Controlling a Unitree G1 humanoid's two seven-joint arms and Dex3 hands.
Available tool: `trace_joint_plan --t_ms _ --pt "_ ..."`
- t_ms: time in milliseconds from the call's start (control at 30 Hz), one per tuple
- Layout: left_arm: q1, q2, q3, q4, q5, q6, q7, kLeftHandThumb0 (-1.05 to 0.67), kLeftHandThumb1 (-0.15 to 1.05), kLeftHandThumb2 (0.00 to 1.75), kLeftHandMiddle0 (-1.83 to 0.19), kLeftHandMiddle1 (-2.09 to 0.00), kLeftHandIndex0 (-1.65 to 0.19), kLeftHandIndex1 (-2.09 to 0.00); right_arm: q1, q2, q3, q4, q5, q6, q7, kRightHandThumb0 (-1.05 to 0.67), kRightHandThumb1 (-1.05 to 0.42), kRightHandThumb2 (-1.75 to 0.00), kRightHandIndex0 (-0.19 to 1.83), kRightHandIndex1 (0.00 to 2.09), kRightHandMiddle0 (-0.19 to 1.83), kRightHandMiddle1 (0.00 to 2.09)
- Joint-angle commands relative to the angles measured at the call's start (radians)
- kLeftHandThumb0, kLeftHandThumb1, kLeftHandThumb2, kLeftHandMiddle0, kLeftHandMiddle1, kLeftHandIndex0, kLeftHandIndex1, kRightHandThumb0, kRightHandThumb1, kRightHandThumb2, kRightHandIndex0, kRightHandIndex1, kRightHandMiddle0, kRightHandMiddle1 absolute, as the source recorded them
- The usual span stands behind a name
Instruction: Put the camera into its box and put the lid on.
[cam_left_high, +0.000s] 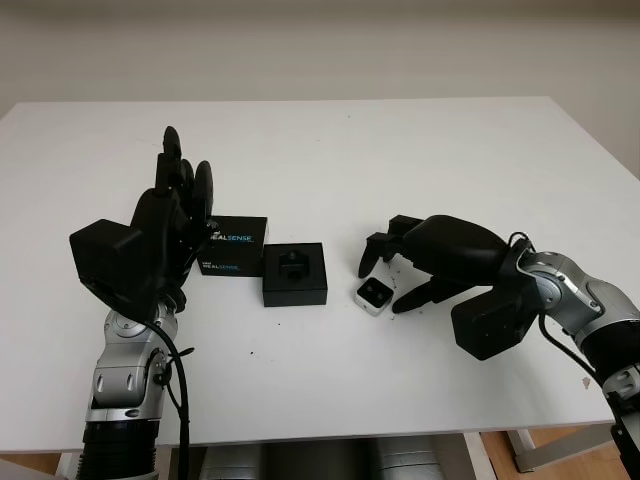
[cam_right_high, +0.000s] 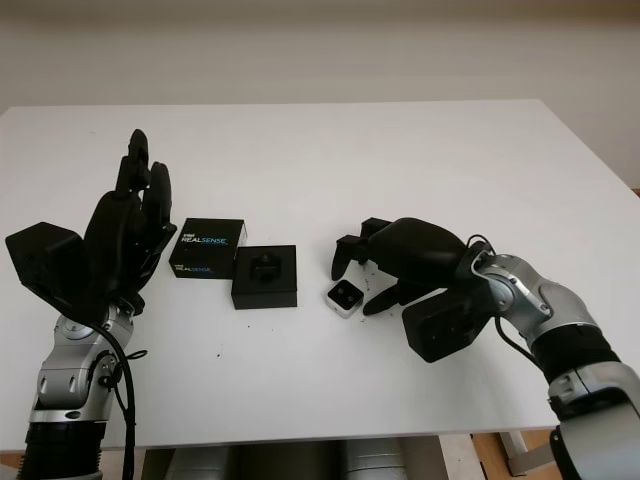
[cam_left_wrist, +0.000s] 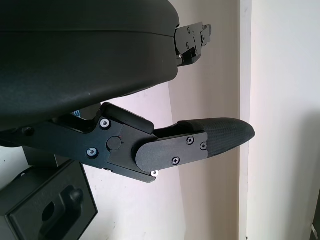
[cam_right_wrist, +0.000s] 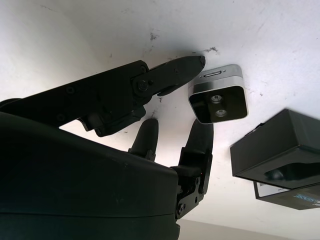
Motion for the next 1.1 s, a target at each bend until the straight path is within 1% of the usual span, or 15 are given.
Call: trace_joint_plan --t_ms 0,267,633,800,900,1067 --pt "-0.004 -0.001 0.001 -0.018 0.003 0.002 0.005 -0.71 1.05 0.61 0.19 0.0 0.19 0.0 0.009 0.007 0.012 -0.017 0.002 -0.014 0.003 -0.5 -0.87 -0.06 0.1 1.38 0.19 1.19" --pt "0.003 0.001 0.0 -0.036 0.001 0.012 0.003 -0.71 1.05 0.62 0.19 0.0 0.19 0.0 0.009 0.007 0.017 -0.014 0.003 -0.031 0.001 -0.49 -0.88 -0.06 0.1 1.42 0.19 1.24" --pt "0.004 -0.007 -0.001 -0.031 0.003 0.002 0.01 -0.71 1.05 0.6 0.19 0.0 0.19 0.0 0.005 0.019 0.022 0.018 0.008 -0.049 -0.013 -0.49 -0.88 -0.05 0.11 1.43 0.19 1.31" --pt "0.003 -0.005 -0.001 -0.025 0.005 -0.002 0.008 -0.72 1.05 0.61 0.19 0.0 0.19 0.0 0.007 0.027 0.026 0.017 0.015 -0.042 0.001 -0.49 -0.9 -0.06 0.1 1.5 0.16 1.38" --pt "0.0 -0.004 0.001 -0.021 0.002 -0.004 0.007 -0.71 1.05 0.6 0.19 0.0 0.19 0.0 0.008 0.032 0.026 0.024 0.018 -0.048 -0.005 -0.49 -0.9 -0.06 0.12 1.51 0.18 1.38" --pt "-0.002 -0.005 -0.001 -0.027 0.007 0.007 0.014 -0.71 1.05 0.6 0.19 0.0 0.19 0.0 0.011 0.035 0.024 0.035 0.024 -0.057 -0.014 -0.41 -0.96 -0.07 0.2 1.49 0.27 1.38"
